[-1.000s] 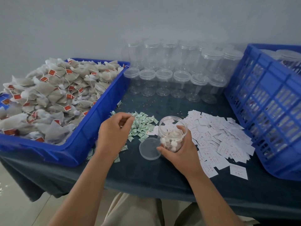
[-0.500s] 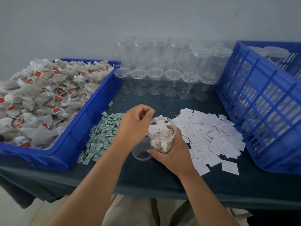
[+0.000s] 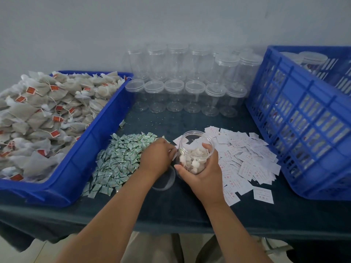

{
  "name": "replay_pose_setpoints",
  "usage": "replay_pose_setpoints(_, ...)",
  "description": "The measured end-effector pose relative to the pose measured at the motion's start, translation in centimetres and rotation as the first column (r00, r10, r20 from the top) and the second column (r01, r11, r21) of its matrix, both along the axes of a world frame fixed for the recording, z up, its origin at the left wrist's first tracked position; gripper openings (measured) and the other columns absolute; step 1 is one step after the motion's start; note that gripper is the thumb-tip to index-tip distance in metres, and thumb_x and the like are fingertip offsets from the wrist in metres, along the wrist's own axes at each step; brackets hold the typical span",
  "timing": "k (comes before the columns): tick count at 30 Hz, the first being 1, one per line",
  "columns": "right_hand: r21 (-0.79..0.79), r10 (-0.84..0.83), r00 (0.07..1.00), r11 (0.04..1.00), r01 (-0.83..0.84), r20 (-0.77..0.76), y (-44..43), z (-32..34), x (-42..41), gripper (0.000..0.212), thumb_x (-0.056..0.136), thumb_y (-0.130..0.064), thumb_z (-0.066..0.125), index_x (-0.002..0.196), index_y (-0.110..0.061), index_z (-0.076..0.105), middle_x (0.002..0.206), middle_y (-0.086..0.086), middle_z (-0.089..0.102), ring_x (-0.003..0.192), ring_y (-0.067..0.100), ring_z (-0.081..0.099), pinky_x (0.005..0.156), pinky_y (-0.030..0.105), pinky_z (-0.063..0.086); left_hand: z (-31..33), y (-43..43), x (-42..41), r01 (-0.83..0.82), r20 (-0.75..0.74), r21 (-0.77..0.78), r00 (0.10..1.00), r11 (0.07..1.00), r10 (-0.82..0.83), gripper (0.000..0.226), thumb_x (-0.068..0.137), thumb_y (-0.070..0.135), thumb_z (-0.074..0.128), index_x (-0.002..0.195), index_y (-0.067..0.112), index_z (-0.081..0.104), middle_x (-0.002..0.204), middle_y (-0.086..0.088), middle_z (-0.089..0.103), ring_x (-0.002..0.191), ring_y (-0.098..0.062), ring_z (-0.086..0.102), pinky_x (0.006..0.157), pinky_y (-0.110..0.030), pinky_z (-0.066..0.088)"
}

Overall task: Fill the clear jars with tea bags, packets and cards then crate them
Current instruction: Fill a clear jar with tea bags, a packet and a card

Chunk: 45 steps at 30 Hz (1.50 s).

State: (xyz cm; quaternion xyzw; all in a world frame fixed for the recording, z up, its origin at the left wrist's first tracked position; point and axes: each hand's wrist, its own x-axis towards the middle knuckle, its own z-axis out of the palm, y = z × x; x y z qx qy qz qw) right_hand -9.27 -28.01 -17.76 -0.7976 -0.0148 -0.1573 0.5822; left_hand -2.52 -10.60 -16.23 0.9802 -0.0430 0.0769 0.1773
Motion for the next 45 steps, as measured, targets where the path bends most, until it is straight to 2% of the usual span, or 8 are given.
replay_pose_setpoints(5,0.002,-0.005,1.0,1.0,0.005,-0.005,-0.1,0.0,-0.1,0.1,0.056,-0.071,0.09,0.14,-0.047,0.042,0.132,-0.02,0.066,0.122,0.004,0.066,0.103,0.043,0.058,0.3,0.1,-0.6,-0.097,0.161,0.024,0.983,0.995,0.092,0.027,0.103,0.035,0.053,0.086,0.026,0.072,0.088,0.004,0.071,0.083,-0.022,0.067,0.06,-0.032,0.046)
replay_pose_setpoints(16,-0.05,0.042,0.998,0.998,-0.044,-0.037,0.0,0.5,-0.4,0.094,0.055,-0.077,0.088,0.132,-0.059,0.038,0.125,-0.049,0.055,0.117,-0.014,0.061,0.092,0.012,0.051,5.0,1.3,-2.6,-0.185,0.035,-0.576,0.968,0.796,0.25,0.019,0.096,0.038,0.072,0.078,0.046,0.075,0.071,0.02,0.073,0.059,-0.003,0.066,0.059,-0.034,0.059)
replay_pose_setpoints(19,-0.089,0.08,0.996,0.992,-0.084,-0.049,0.0,0.6,-0.5,0.099,0.055,-0.081,0.086,0.138,-0.056,0.037,0.125,-0.047,0.057,0.115,-0.019,0.059,0.085,0.0,0.045,8.3,1.1,-4.1,0.05,0.294,-0.724,0.924,0.688,0.242,0.021,0.097,0.034,0.073,0.086,0.052,0.073,0.081,0.025,0.074,0.064,0.004,0.064,0.054,-0.014,0.046)
replay_pose_setpoints(22,-0.115,0.1,0.993,0.988,-0.106,-0.055,0.2,0.6,-0.5,0.101,0.054,-0.079,0.085,0.139,-0.056,0.035,0.125,-0.039,0.059,0.116,-0.012,0.061,0.084,0.0,0.044,10.1,1.0,-5.4,0.397,0.583,-0.377,0.804,0.837,-0.118,0.018,0.103,0.028,0.068,0.105,0.041,0.079,0.101,0.028,0.075,0.094,0.001,0.068,0.082,-0.013,0.047)
replay_pose_setpoints(27,-0.156,0.128,0.991,0.979,-0.134,-0.047,0.3,0.8,-0.5,0.1,0.057,-0.081,0.082,0.141,-0.045,0.04,0.127,-0.024,0.065,0.113,0.0,0.065,0.089,0.021,0.056,10.0,0.0,-6.1,0.428,0.069,0.116,0.897,0.896,-0.437,0.045,0.111,0.048,0.039,0.095,0.031,0.077,0.099,0.02,0.073,0.117,-0.004,0.048,0.106,-0.044,0.033)
replay_pose_setpoints(35,-0.174,0.136,0.991,0.975,-0.137,-0.018,0.3,0.8,-0.9,0.106,0.057,-0.079,0.082,0.145,-0.04,0.04,0.133,-0.027,0.058,0.124,-0.001,0.06,0.099,0.032,0.058,7.4,1.1,-8.0,0.084,0.323,-0.522,0.941,0.849,0.105,0.032,0.105,0.05,0.041,0.104,0.041,0.072,0.105,0.029,0.069,0.102,0.005,0.064,0.083,-0.018,0.049)
replay_pose_setpoints(39,-0.156,0.133,0.991,0.979,-0.133,-0.011,0.2,0.5,-0.8,0.103,0.057,-0.078,0.084,0.144,-0.043,0.04,0.133,-0.021,0.065,0.123,0.001,0.064,0.098,0.034,0.059,2.5,3.1,-9.6,-0.282,-0.144,-0.202,0.956,0.938,0.256,0.041,0.092,0.068,0.061,0.124,0.043,0.061,0.113,0.02,0.066,0.099,-0.001,0.065,0.081,-0.032,0.057)
replay_pose_setpoints(45,-0.113,0.132,0.991,0.985,-0.132,-0.008,0.1,0.4,-0.7,0.1,0.056,-0.075,0.088,0.14,-0.053,0.038,0.127,-0.031,0.064,0.119,-0.006,0.064,0.094,0.023,0.057,-0.2,2.9,-10.2,-0.336,-0.202,-0.242,0.935,0.91,0.291,0.085,0.073,0.061,0.082,0.145,0.029,0.05,0.121,0.012,0.063,0.111,-0.016,0.063,0.084,-0.035,0.05)
